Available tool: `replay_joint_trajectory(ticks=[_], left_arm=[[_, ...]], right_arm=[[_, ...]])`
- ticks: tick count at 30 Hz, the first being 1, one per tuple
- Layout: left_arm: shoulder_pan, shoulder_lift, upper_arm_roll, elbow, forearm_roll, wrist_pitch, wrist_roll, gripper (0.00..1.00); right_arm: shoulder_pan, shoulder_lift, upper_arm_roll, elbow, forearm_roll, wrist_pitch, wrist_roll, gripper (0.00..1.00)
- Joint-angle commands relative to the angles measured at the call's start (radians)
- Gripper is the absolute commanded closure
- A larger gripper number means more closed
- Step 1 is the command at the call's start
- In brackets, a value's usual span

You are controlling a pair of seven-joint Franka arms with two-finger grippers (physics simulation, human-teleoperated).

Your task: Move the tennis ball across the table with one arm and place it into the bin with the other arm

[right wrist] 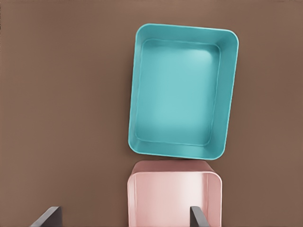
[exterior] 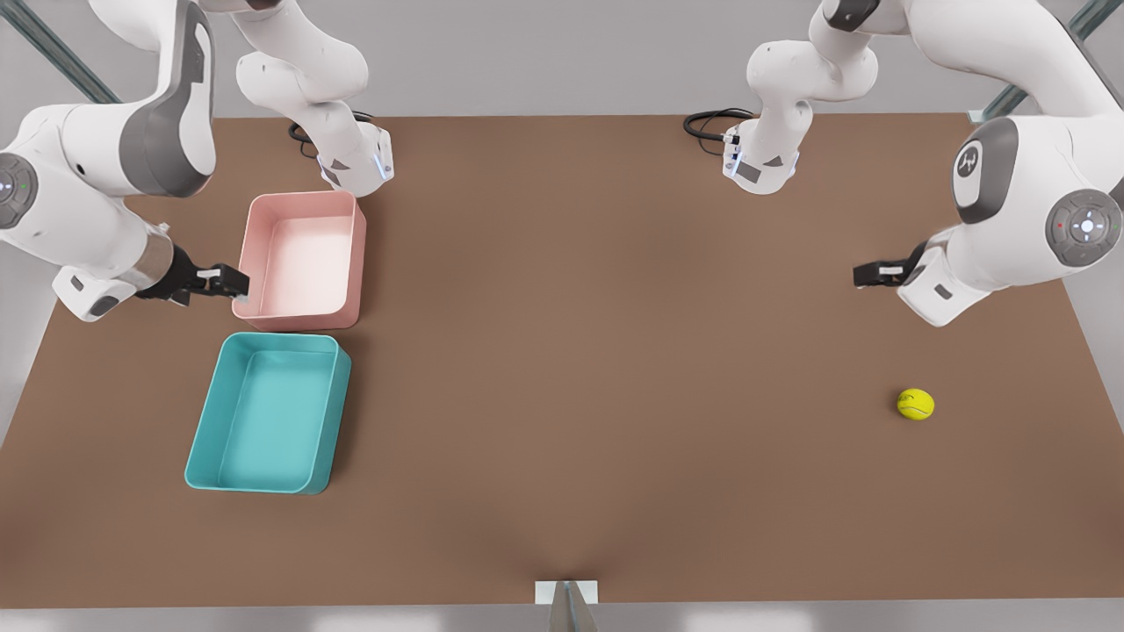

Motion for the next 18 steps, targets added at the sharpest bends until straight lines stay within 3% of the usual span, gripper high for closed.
replay_joint_trajectory(ticks=[1, 3, 4, 5, 8, 14, 18], left_arm=[[0.002, 0.006, 0.0, -0.001, 0.002, 0.041, -0.045, 0.0], [0.002, 0.007, 0.002, -0.004, 0.002, 0.044, -0.034, 0.0], [0.019, 0.052, 0.023, -0.002, 0.014, 0.041, 0.143, 0.78], [0.076, 0.141, 0.035, -0.001, 0.011, 0.083, 0.416, 0.79], [0.28, 0.385, 0.038, 0.008, 0.016, 0.464, 1.507, 0.79], [0.36, 0.464, 0.038, 0.004, 0.014, 0.586, 2.357, 0.79], [0.4, 0.523, 0.04, -0.002, 0.006, 0.673, 2.526, 0.79]], right_arm=[[0.0, -0.001, 0.001, -0.006, -0.003, 0.046, -0.023, 0.0], [0.0, -0.001, 0.001, -0.007, -0.003, 0.043, -0.023, 0.0], [0.0, 0.001, 0.001, -0.007, -0.003, 0.043, -0.023, 0.0], [-0.001, 0.001, 0.0, -0.007, -0.003, 0.04, -0.023, 0.0], [-0.001, 0.042, 0.0, 0.005, -0.003, 0.046, -0.019, 0.0], [0.002, 0.051, 0.001, 0.009, -0.002, 0.046, -0.017, 0.0], [0.005, 0.054, 0.003, 0.014, -0.003, 0.044, -0.017, 0.0]])
